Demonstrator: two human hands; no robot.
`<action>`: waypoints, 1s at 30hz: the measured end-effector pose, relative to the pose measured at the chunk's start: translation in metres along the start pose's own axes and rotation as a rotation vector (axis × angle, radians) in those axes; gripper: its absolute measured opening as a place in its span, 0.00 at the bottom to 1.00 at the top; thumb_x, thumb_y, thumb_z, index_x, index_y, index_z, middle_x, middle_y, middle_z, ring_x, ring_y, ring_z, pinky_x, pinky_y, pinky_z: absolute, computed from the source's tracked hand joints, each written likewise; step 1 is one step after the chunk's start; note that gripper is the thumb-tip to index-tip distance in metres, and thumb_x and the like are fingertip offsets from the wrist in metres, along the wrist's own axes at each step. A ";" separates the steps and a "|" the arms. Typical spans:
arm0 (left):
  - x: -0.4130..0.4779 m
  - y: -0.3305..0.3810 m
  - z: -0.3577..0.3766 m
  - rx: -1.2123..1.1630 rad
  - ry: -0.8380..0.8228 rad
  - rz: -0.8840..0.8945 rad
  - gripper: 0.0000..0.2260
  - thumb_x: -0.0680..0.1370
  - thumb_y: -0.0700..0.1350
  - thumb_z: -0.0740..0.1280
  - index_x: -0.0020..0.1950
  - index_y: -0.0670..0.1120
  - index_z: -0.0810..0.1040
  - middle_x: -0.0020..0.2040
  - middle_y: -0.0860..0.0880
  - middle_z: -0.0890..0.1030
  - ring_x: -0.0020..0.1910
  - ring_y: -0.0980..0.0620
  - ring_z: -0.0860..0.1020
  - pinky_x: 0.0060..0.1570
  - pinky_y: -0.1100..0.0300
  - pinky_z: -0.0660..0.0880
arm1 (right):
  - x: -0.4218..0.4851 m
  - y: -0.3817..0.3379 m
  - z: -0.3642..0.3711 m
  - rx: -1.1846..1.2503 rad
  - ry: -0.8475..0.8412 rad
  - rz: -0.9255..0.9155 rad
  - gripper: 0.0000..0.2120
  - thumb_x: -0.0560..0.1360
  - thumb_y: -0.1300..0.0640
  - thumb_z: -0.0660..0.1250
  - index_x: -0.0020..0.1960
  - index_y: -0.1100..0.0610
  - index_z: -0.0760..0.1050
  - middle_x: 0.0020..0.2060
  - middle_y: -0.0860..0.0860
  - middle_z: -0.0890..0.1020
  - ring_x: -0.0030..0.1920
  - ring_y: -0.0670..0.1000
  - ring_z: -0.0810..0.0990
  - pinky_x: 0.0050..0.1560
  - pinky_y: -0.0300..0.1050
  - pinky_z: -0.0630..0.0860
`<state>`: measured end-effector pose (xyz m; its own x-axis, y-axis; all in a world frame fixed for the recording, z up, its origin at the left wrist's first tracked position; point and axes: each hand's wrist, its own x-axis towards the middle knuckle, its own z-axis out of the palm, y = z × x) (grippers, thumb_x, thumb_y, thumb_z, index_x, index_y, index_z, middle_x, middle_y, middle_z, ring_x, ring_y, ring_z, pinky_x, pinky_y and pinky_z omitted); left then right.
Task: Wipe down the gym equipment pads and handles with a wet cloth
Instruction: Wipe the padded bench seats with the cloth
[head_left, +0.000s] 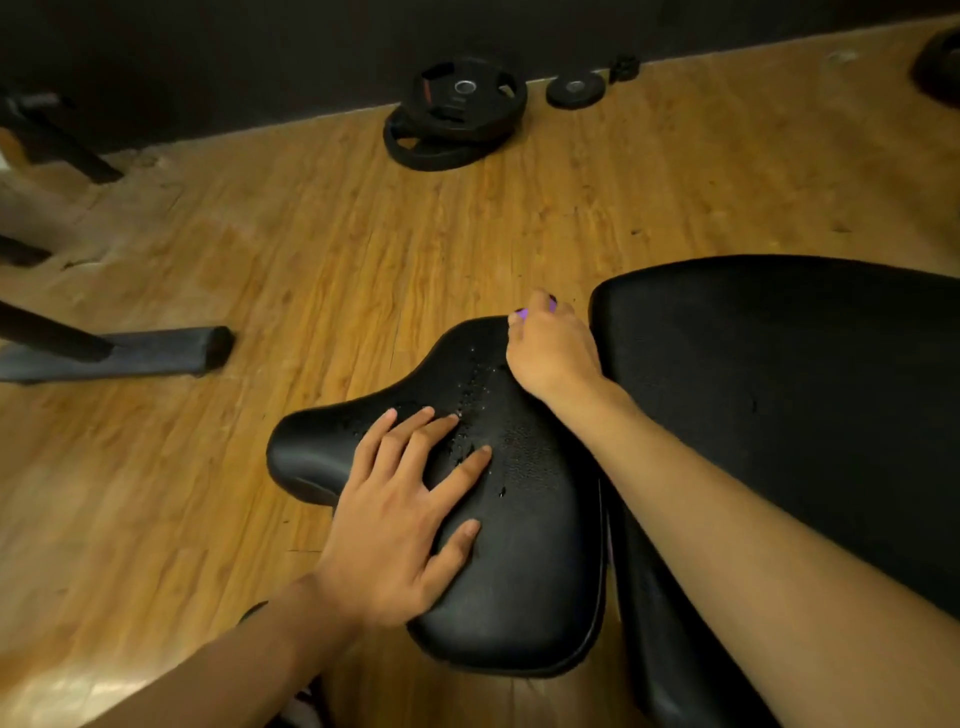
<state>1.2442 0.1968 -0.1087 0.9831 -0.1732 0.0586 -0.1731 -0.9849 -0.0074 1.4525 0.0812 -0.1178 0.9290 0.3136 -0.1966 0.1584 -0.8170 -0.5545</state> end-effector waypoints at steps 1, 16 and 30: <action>0.000 -0.001 0.000 -0.006 -0.005 0.004 0.28 0.84 0.61 0.50 0.77 0.51 0.74 0.75 0.40 0.72 0.78 0.39 0.66 0.80 0.39 0.51 | -0.015 0.002 0.002 -0.008 0.021 -0.004 0.27 0.87 0.49 0.52 0.81 0.59 0.52 0.75 0.63 0.64 0.72 0.61 0.67 0.64 0.51 0.69; -0.001 -0.009 0.008 -0.049 0.030 0.011 0.26 0.81 0.61 0.55 0.74 0.53 0.76 0.75 0.42 0.72 0.78 0.41 0.66 0.79 0.39 0.53 | -0.064 -0.006 0.016 -0.192 0.092 0.007 0.28 0.86 0.48 0.50 0.82 0.60 0.49 0.77 0.66 0.59 0.76 0.63 0.62 0.73 0.53 0.64; 0.000 -0.007 0.007 -0.052 0.015 -0.010 0.26 0.81 0.60 0.55 0.74 0.52 0.77 0.73 0.42 0.73 0.74 0.41 0.70 0.77 0.41 0.58 | -0.086 -0.001 0.025 -0.207 0.168 -0.083 0.26 0.86 0.48 0.48 0.82 0.56 0.56 0.79 0.61 0.61 0.81 0.59 0.55 0.80 0.53 0.57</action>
<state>1.2460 0.2039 -0.1159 0.9838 -0.1633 0.0738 -0.1669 -0.9849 0.0453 1.3640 0.0668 -0.1202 0.9496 0.3132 -0.0114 0.2852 -0.8788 -0.3825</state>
